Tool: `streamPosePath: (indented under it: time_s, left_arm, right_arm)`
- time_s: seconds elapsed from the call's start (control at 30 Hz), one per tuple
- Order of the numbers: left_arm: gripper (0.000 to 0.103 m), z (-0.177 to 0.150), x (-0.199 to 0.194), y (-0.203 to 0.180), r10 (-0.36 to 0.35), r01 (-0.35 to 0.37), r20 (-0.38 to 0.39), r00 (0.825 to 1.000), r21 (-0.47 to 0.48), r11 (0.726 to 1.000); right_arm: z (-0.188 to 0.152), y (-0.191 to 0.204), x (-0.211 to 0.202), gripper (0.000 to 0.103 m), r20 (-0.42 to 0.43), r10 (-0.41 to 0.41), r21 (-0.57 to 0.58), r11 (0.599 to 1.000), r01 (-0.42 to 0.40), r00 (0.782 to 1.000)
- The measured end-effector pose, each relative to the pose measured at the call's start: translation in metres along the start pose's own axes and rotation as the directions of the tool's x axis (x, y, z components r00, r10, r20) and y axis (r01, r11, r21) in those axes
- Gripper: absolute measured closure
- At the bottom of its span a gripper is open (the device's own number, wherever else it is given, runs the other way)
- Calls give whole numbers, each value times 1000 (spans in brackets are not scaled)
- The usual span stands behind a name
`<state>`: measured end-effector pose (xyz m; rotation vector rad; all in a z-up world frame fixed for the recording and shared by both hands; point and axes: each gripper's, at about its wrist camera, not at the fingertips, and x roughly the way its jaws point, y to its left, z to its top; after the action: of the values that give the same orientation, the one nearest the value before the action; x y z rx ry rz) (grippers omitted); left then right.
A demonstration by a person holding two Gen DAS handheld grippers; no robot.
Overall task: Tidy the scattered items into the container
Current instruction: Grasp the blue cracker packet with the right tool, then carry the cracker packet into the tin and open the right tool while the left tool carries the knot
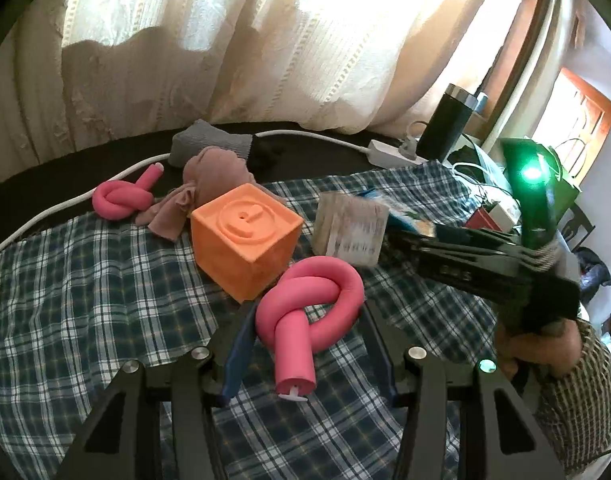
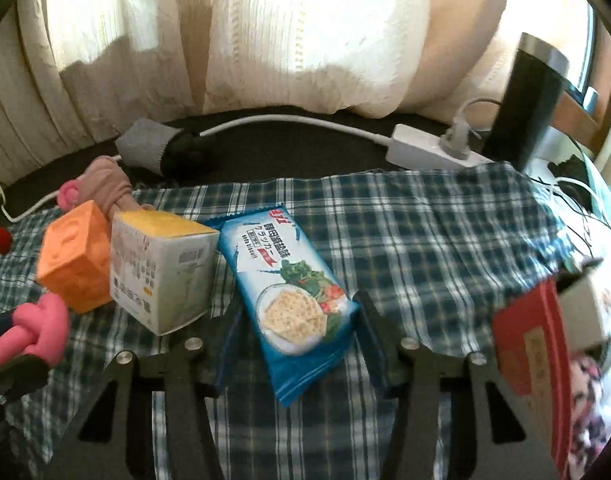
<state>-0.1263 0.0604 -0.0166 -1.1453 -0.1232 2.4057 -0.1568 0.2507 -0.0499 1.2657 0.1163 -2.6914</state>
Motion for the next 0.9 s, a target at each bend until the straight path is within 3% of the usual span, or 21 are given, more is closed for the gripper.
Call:
streamPosePath:
  time_s: [0.23,0.43,0.67,0.9]
  left_arm:
    - [49,-2,-3,-11,-14,14,3,1000,25,1000]
    - [49,-4,-5,-21,-24,23,3,1000,47,999]
    - [49,-8,-6,-34,-28,27,2,1000,82,996]
    - [49,-7,-17,-49,-18,16,19,1000,99,995]
  right_arm:
    - [-20,-33,-67,47,108,-37,103,994,25,993]
    - [-52,-94,-144,47,207,-157,241,965,105,966]
    - [-97,-178,-177,47,121,-327,425,871,248,937]
    - [-119,-210,-168,47,86,-349,487,832,267,933]
